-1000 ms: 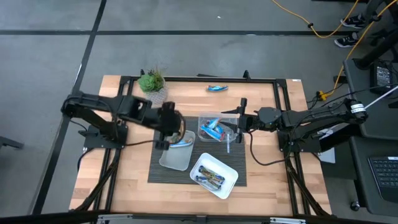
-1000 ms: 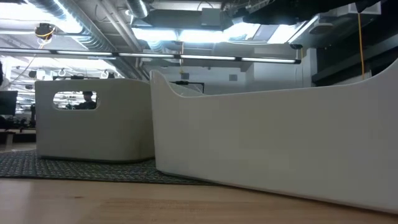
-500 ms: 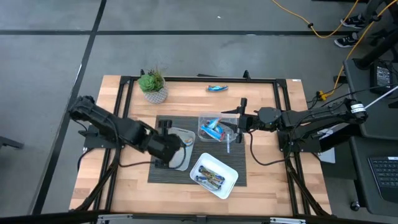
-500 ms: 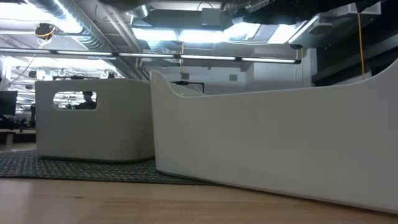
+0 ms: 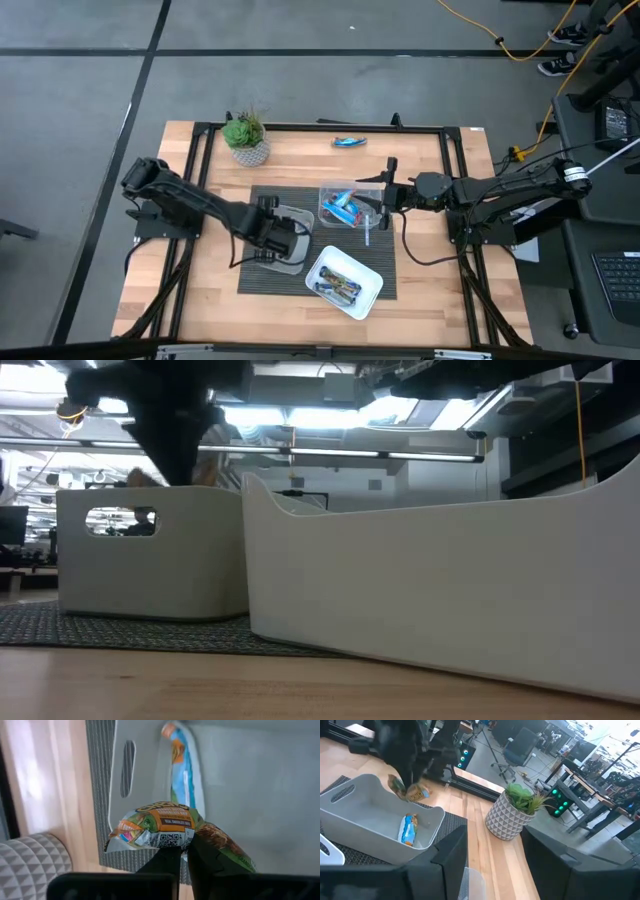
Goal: Pick and place Granola Bars by type
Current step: Put the orange granola bar into the gray bin
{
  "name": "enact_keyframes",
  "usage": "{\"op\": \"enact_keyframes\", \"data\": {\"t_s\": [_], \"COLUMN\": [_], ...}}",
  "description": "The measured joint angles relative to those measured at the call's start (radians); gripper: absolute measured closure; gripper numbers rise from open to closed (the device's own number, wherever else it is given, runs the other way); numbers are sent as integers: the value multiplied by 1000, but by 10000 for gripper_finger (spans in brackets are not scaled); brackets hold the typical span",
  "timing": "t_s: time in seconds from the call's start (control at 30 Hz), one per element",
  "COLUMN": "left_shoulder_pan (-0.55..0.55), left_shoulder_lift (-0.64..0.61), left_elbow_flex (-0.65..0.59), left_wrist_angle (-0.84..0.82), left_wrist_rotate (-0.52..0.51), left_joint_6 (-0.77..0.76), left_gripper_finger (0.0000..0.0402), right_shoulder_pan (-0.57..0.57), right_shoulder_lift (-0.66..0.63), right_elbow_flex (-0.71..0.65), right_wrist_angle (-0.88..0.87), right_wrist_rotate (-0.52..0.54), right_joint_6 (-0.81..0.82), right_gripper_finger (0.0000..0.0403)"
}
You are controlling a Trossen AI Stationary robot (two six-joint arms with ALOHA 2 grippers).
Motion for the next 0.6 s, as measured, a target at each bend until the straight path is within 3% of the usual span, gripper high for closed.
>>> {"op": "enact_keyframes", "data": {"t_s": [0.4, 0.6], "left_shoulder_pan": [32, 32], "left_shoulder_lift": [0, 0], "left_elbow_flex": [-35, -35], "left_wrist_angle": [143, 166], "left_wrist_rotate": [109, 113], "left_joint_6": [63, 29], "left_gripper_finger": [393, 390], "right_shoulder_pan": [0, 0], "right_shoulder_lift": [0, 0], "right_elbow_flex": [0, 0], "right_wrist_angle": [0, 0], "right_wrist_rotate": [0, 0], "right_joint_6": [-2, -5], "right_gripper_finger": [211, 211]}}
